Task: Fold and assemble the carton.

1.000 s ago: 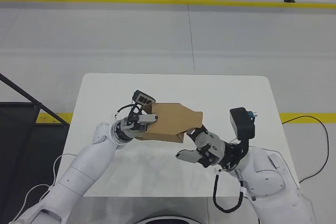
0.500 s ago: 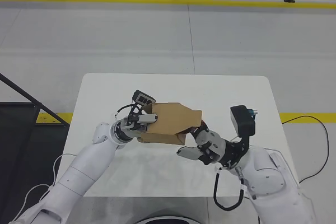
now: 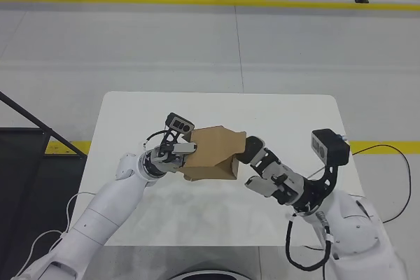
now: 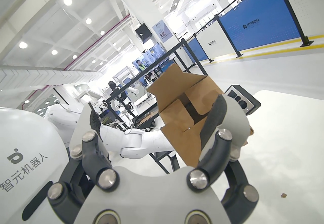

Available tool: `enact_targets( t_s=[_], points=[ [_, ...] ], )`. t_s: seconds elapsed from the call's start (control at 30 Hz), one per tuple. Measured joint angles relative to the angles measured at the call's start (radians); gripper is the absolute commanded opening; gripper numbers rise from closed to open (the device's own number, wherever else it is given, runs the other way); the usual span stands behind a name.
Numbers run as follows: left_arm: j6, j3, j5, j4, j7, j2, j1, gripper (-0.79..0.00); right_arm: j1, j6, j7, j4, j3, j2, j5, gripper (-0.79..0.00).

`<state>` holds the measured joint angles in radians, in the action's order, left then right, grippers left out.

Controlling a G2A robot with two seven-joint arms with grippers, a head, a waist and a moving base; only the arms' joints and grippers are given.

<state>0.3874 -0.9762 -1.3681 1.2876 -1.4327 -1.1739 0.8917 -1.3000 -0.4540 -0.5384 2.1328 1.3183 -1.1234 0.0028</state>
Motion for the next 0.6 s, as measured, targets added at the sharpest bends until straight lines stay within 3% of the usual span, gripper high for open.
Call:
enact_targets(
  t_s=[0.43, 0.6],
  points=[
    [0.000, 0.000, 0.000, 0.000, 0.000, 0.000, 0.000, -0.785, -0.011, 0.331, -0.112, 0.135, 0.075, 0.014, -0.033, 0.000],
    [0.000, 0.000, 0.000, 0.000, 0.000, 0.000, 0.000, -0.785, 0.008, 0.413, -0.162, 0.174, 0.083, 0.018, -0.031, 0.000]
  ],
)
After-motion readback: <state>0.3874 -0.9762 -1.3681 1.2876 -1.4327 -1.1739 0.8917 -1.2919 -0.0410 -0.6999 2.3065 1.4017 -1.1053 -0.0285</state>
